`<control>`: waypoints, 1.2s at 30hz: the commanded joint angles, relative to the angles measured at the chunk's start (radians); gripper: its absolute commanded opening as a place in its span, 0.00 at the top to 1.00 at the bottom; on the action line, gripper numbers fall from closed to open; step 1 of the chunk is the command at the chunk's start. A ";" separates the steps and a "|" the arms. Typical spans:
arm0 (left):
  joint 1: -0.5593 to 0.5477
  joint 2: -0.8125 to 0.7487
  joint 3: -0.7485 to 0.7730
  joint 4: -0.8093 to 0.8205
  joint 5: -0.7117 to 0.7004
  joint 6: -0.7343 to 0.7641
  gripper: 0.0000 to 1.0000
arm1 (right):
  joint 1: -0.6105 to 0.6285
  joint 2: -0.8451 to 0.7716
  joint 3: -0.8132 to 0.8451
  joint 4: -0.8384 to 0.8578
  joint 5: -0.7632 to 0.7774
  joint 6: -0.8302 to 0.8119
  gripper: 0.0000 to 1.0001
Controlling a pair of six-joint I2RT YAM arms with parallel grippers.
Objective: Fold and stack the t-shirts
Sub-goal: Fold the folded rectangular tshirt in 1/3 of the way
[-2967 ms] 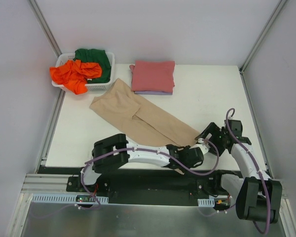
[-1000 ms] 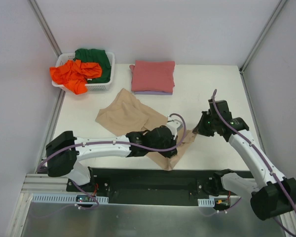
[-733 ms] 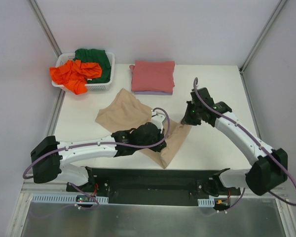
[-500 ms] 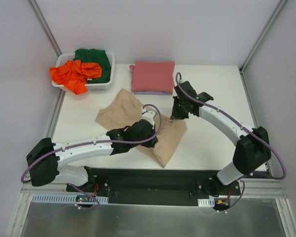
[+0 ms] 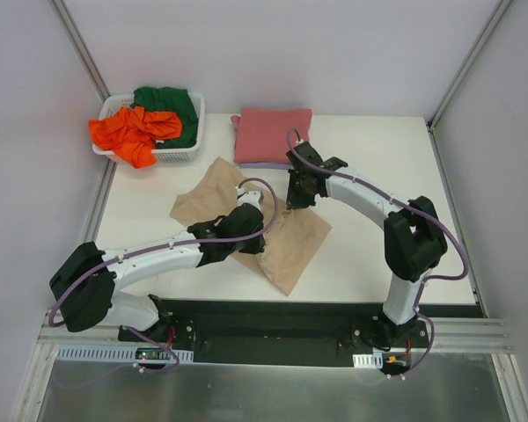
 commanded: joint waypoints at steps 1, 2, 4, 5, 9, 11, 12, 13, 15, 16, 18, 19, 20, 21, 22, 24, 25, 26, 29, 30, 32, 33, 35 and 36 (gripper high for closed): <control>0.018 0.021 -0.003 -0.068 -0.029 -0.021 1.00 | -0.003 0.040 0.065 0.055 0.015 0.017 0.98; 0.023 0.027 0.000 -0.071 -0.034 -0.021 1.00 | -0.001 0.045 0.067 0.061 0.018 0.020 0.98; 0.027 0.041 0.006 -0.078 -0.035 -0.024 1.00 | -0.001 0.055 0.065 0.073 0.017 0.022 0.95; 0.029 0.049 0.009 -0.081 -0.037 -0.024 1.00 | -0.001 0.062 0.068 0.073 0.015 0.020 0.94; 0.038 0.079 0.020 -0.095 -0.052 -0.033 1.00 | -0.003 0.088 0.071 0.083 0.021 0.023 0.90; 0.047 0.090 0.023 -0.104 -0.066 -0.041 0.95 | -0.003 0.101 0.074 0.098 0.014 0.028 0.84; 0.053 0.095 0.026 -0.112 -0.077 -0.044 0.87 | -0.001 0.108 0.079 0.100 0.014 0.028 0.81; 0.061 0.096 0.030 -0.126 -0.084 -0.047 0.80 | -0.001 0.115 0.088 0.101 0.014 0.028 0.78; 0.072 0.090 0.050 -0.158 -0.118 -0.035 0.71 | -0.003 0.120 0.107 0.098 0.008 0.026 0.59; 0.075 0.078 0.072 -0.195 -0.143 -0.024 0.62 | -0.006 0.117 0.116 0.100 0.003 0.020 0.53; 0.075 0.040 0.096 -0.239 -0.204 -0.011 0.27 | -0.006 0.097 0.130 0.097 0.015 0.005 0.31; 0.073 0.015 0.103 -0.258 -0.228 -0.010 0.13 | -0.007 0.079 0.134 0.093 0.021 -0.010 0.19; 0.075 -0.009 0.110 -0.273 -0.247 -0.011 0.01 | -0.007 0.053 0.136 0.081 0.029 -0.026 0.04; 0.072 -0.037 0.113 -0.284 -0.256 -0.011 0.01 | -0.009 0.024 0.130 0.072 0.046 -0.033 0.04; 0.073 -0.065 0.112 -0.287 -0.252 -0.013 0.01 | -0.009 -0.010 0.118 0.070 0.067 -0.041 0.04; 0.073 -0.117 0.106 -0.287 -0.218 -0.014 0.01 | -0.015 -0.079 0.064 0.073 0.087 -0.047 0.04; 0.072 -0.134 0.104 -0.284 -0.185 -0.013 0.01 | -0.019 -0.111 0.024 0.081 0.090 -0.049 0.04; 0.073 -0.145 0.103 -0.276 -0.151 -0.008 0.01 | -0.023 -0.150 -0.016 0.090 0.089 -0.052 0.04; 0.067 -0.123 0.101 -0.194 0.047 0.064 0.01 | -0.045 -0.259 -0.157 0.130 0.063 -0.037 0.04; 0.061 -0.108 0.101 -0.151 0.126 0.077 0.01 | -0.052 -0.294 -0.209 0.162 0.045 -0.026 0.04; 0.044 -0.054 0.110 -0.073 0.251 0.091 0.01 | -0.072 -0.357 -0.316 0.217 -0.012 -0.004 0.04; 0.031 -0.016 0.130 -0.059 0.280 0.100 0.01 | -0.084 -0.385 -0.353 0.242 -0.020 0.000 0.04; 0.018 0.059 0.168 -0.061 0.268 0.105 0.01 | -0.099 -0.426 -0.424 0.303 -0.106 0.003 0.04; 0.020 0.079 0.170 -0.061 0.258 0.098 0.01 | -0.107 -0.440 -0.456 0.329 -0.120 0.000 0.04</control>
